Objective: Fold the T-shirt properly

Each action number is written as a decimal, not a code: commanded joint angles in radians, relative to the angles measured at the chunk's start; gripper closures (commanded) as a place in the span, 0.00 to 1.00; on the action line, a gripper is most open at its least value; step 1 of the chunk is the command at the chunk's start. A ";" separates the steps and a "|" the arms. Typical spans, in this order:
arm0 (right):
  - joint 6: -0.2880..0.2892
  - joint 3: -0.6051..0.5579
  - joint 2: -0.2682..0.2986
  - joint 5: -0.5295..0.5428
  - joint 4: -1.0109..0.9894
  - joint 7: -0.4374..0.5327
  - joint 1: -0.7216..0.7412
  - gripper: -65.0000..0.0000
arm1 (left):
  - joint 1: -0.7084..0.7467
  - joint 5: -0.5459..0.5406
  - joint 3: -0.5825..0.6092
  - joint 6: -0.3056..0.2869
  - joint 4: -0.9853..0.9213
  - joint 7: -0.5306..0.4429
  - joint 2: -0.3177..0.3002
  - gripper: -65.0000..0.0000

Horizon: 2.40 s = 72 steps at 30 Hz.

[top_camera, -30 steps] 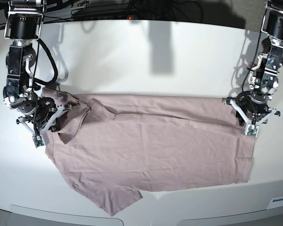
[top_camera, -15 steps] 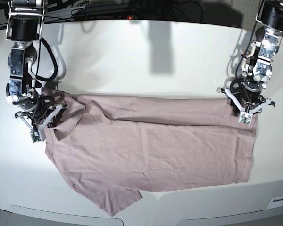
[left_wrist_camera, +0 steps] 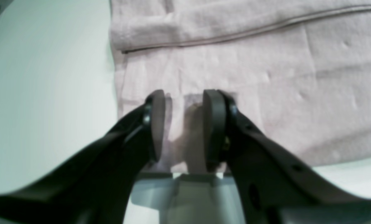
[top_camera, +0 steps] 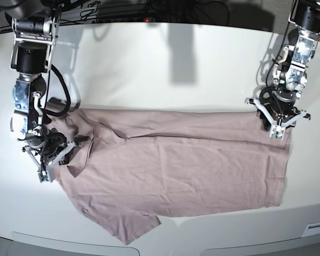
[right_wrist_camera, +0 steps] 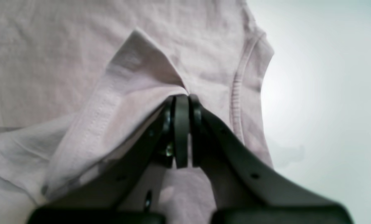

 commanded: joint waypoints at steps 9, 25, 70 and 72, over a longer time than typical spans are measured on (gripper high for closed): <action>-0.002 0.006 0.012 0.002 0.013 0.058 0.051 0.50 | -0.010 0.003 -0.006 0.000 0.013 0.002 -0.009 0.69; 0.226 -0.564 0.346 0.190 0.342 -0.425 0.094 0.51 | -0.010 0.003 -0.006 0.000 0.013 0.002 -0.009 0.69; 0.226 -0.917 0.189 -0.251 0.116 -0.046 0.297 0.51 | 0.003 0.004 -0.006 0.000 0.013 0.021 -0.003 0.69; 0.226 -0.917 0.160 -0.262 0.095 -0.035 0.296 0.51 | 0.003 0.003 -0.006 0.000 0.013 0.021 -0.003 0.69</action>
